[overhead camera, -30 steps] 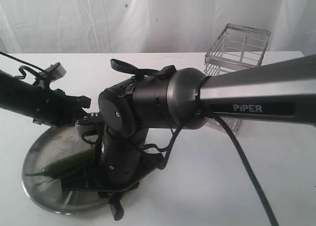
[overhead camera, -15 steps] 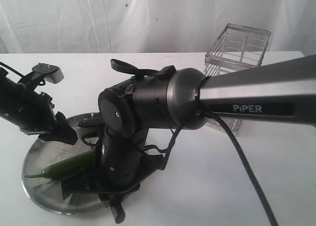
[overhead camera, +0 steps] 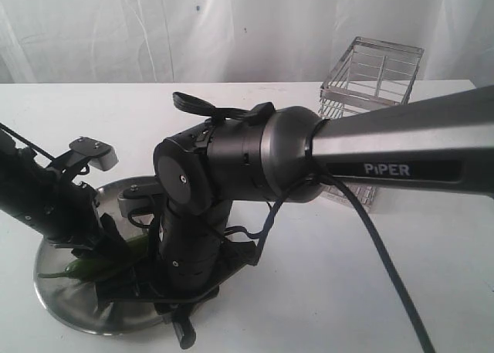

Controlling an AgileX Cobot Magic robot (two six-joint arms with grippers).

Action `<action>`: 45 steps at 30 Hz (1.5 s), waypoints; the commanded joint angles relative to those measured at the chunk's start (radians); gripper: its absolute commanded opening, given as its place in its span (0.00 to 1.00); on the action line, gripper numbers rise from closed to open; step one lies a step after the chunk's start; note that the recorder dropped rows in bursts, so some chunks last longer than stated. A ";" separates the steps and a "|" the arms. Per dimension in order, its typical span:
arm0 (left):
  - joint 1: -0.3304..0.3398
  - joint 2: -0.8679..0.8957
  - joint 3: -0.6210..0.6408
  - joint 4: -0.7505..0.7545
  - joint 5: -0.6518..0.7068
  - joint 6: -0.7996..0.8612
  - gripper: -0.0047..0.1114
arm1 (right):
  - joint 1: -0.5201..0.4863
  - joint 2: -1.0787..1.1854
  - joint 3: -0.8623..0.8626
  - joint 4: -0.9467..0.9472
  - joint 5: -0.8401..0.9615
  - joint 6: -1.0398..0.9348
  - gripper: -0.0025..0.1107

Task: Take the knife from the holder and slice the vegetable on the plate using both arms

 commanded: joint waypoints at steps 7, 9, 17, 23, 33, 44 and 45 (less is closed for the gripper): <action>-0.004 0.000 0.007 -0.013 -0.040 0.006 0.47 | -0.003 -0.012 -0.002 -0.008 0.015 -0.016 0.03; -0.004 0.000 0.010 -0.013 -0.029 0.004 0.47 | -0.003 -0.012 -0.002 -0.008 0.034 -0.016 0.03; -0.004 0.004 0.067 -0.021 -0.109 0.006 0.47 | -0.003 -0.012 -0.002 -0.008 0.036 -0.026 0.03; -0.020 0.043 0.067 -0.055 -0.118 0.006 0.46 | -0.003 -0.012 -0.002 -0.010 0.036 -0.033 0.03; -0.022 0.057 0.067 -0.055 -0.156 -0.019 0.42 | -0.003 -0.012 -0.002 -0.010 0.112 -0.033 0.03; -0.022 0.057 0.067 -0.055 -0.160 -0.021 0.42 | -0.003 -0.036 -0.002 -0.014 0.180 -0.041 0.03; -0.022 0.057 0.067 -0.055 -0.160 -0.023 0.42 | -0.003 -0.037 -0.002 -0.014 0.188 -0.043 0.03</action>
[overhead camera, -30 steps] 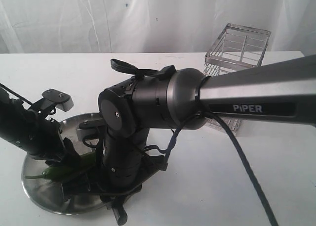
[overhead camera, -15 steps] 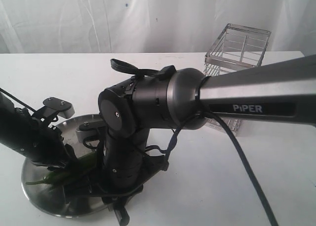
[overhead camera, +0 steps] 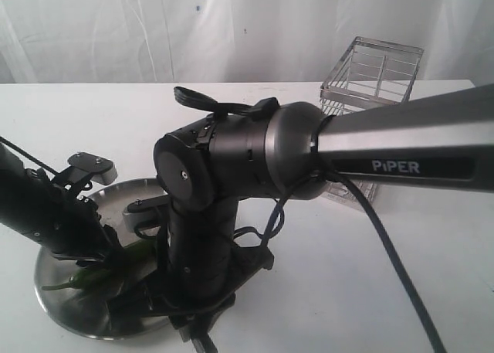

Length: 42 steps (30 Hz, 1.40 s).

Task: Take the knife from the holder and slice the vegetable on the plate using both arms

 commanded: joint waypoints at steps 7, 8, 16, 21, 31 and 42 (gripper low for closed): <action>-0.007 0.004 0.008 -0.008 -0.004 -0.017 0.42 | -0.003 -0.022 -0.001 -0.014 0.114 -0.054 0.03; -0.007 0.004 0.008 -0.008 -0.002 -0.017 0.42 | -0.003 -0.022 -0.001 -0.019 0.114 -0.054 0.03; -0.007 0.004 0.008 -0.010 0.014 -0.017 0.42 | -0.003 -0.009 -0.001 -0.034 0.094 -0.056 0.03; -0.007 0.004 0.008 -0.020 0.015 -0.017 0.42 | -0.003 -0.009 -0.001 -0.034 0.065 -0.073 0.03; -0.007 0.004 0.008 -0.022 0.021 -0.017 0.42 | -0.003 0.064 -0.101 -0.057 0.089 -0.088 0.03; -0.007 0.004 0.008 -0.026 0.031 -0.017 0.42 | -0.003 0.076 -0.125 -0.134 0.215 -0.102 0.03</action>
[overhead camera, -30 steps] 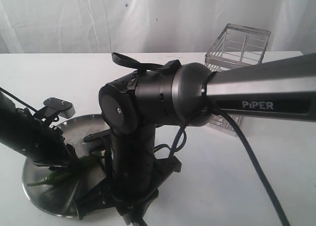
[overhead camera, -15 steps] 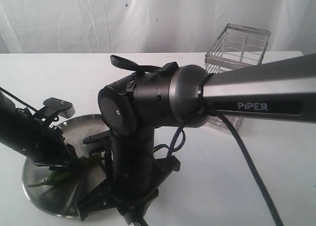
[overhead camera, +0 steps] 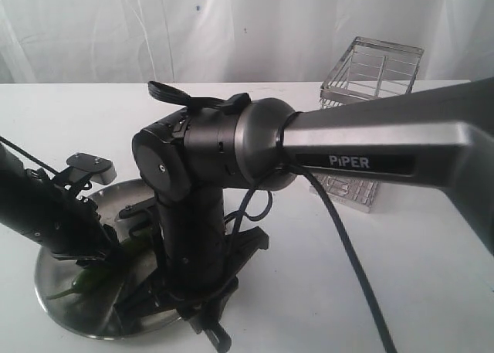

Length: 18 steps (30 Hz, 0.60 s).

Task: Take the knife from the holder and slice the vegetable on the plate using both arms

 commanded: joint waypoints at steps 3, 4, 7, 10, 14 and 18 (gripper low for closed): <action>-0.007 0.000 0.008 -0.022 0.035 -0.008 0.42 | -0.003 -0.001 -0.005 -0.054 0.068 -0.036 0.03; -0.007 0.000 0.008 -0.024 0.037 -0.008 0.42 | -0.003 -0.001 -0.005 -0.054 0.068 -0.042 0.03; -0.007 0.000 0.008 -0.024 0.039 -0.008 0.42 | -0.003 -0.001 -0.005 -0.054 0.068 -0.042 0.03; -0.007 0.000 0.008 -0.024 0.041 -0.008 0.42 | -0.003 -0.001 -0.005 -0.054 0.068 -0.050 0.03; -0.007 0.000 0.008 -0.028 0.046 -0.008 0.42 | -0.003 0.006 -0.032 -0.057 0.068 -0.066 0.03; -0.007 0.000 0.008 -0.031 0.048 -0.007 0.42 | -0.003 0.032 -0.082 -0.057 0.068 -0.074 0.03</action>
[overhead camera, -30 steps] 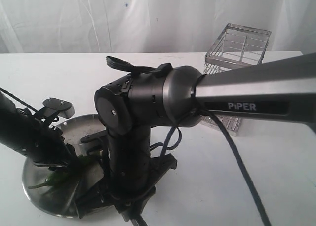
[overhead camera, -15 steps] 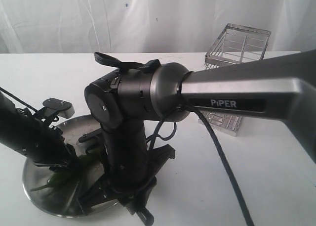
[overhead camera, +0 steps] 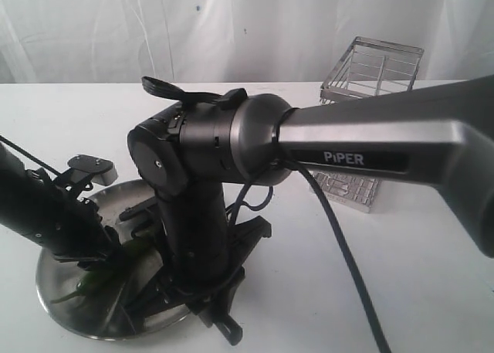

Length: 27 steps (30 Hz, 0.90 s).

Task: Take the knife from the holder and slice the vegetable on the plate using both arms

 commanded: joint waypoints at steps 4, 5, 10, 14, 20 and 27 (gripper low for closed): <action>-0.007 -0.002 0.008 -0.016 0.026 -0.005 0.42 | -0.003 0.048 -0.071 -0.009 0.003 -0.044 0.03; -0.007 -0.002 0.008 -0.016 0.026 -0.005 0.42 | -0.003 0.053 -0.076 -0.009 0.003 -0.049 0.03; -0.007 -0.002 0.008 -0.016 0.027 -0.003 0.42 | -0.003 0.064 -0.097 -0.012 0.003 -0.067 0.03; -0.007 -0.002 0.008 -0.016 0.027 -0.003 0.42 | -0.003 0.064 -0.120 -0.037 0.003 -0.069 0.03; -0.007 -0.002 0.003 -0.016 0.028 -0.003 0.43 | -0.013 0.076 -0.125 -0.059 0.003 -0.072 0.03; -0.007 -0.061 -0.029 0.000 0.044 -0.008 0.52 | -0.015 0.082 -0.125 -0.064 0.003 -0.075 0.03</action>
